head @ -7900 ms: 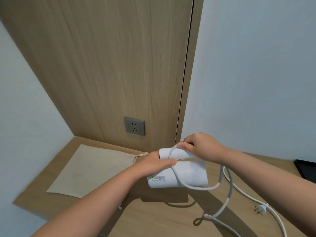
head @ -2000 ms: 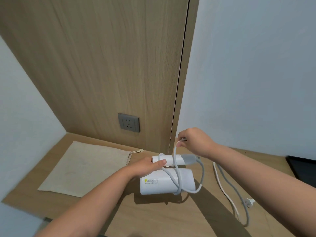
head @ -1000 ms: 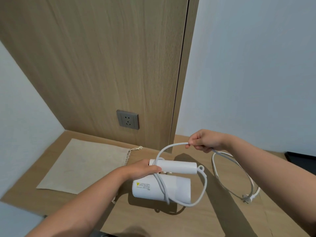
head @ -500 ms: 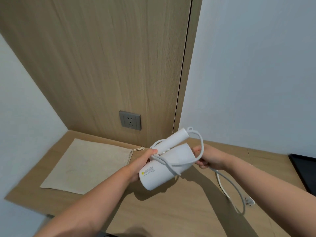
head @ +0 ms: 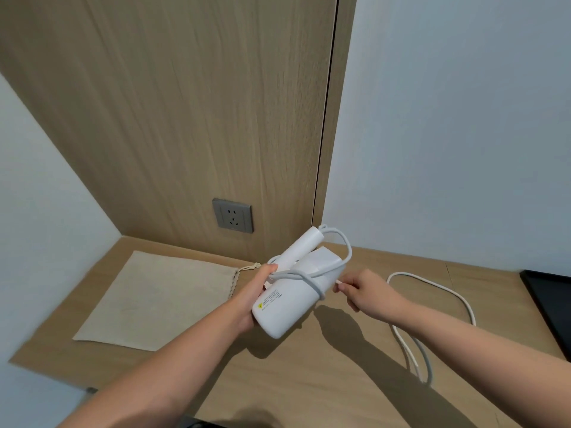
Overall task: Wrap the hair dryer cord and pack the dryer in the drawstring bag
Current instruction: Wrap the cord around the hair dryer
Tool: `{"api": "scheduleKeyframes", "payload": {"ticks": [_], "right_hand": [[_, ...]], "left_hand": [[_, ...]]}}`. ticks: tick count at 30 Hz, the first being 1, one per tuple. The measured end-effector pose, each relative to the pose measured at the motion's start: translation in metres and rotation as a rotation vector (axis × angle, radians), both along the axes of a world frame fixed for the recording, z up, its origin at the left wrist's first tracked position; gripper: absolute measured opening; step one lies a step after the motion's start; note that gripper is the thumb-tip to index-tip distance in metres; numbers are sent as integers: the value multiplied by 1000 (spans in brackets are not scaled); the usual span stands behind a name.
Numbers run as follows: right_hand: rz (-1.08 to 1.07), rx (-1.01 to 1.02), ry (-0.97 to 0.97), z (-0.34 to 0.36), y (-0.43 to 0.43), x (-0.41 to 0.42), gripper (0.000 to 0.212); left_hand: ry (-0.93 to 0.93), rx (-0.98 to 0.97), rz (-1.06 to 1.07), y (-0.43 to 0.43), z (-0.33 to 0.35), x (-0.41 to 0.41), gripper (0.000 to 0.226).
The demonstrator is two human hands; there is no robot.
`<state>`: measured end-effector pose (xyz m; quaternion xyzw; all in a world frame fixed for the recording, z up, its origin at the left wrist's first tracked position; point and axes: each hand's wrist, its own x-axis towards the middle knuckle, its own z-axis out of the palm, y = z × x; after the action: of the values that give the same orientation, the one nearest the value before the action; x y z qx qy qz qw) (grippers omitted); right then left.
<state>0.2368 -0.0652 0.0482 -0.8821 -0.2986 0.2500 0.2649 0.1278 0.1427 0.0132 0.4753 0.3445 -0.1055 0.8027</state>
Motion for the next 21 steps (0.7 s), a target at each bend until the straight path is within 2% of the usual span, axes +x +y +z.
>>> {"api": "scheduleKeyframes", "payload": {"ticks": [4,8,11,17,21], "right_hand": [[53,-126,-125,7,-6,-6,29],[177,-256,-208,14,-5,-12,34],[276,-326,-175,24,-2,-16,35],[475,-343,-170,39,14,-38,42],[494,-341,-132,46,16,-33,37]], "left_hand": [[4,-21,90,4,-1,0,34],[90,-17,80,7,-1,0,40],[134,-4,69,4,2,-1,38],[155,71,57,-3,3,3,44],[155,150,9,3,8,1,42]]}}
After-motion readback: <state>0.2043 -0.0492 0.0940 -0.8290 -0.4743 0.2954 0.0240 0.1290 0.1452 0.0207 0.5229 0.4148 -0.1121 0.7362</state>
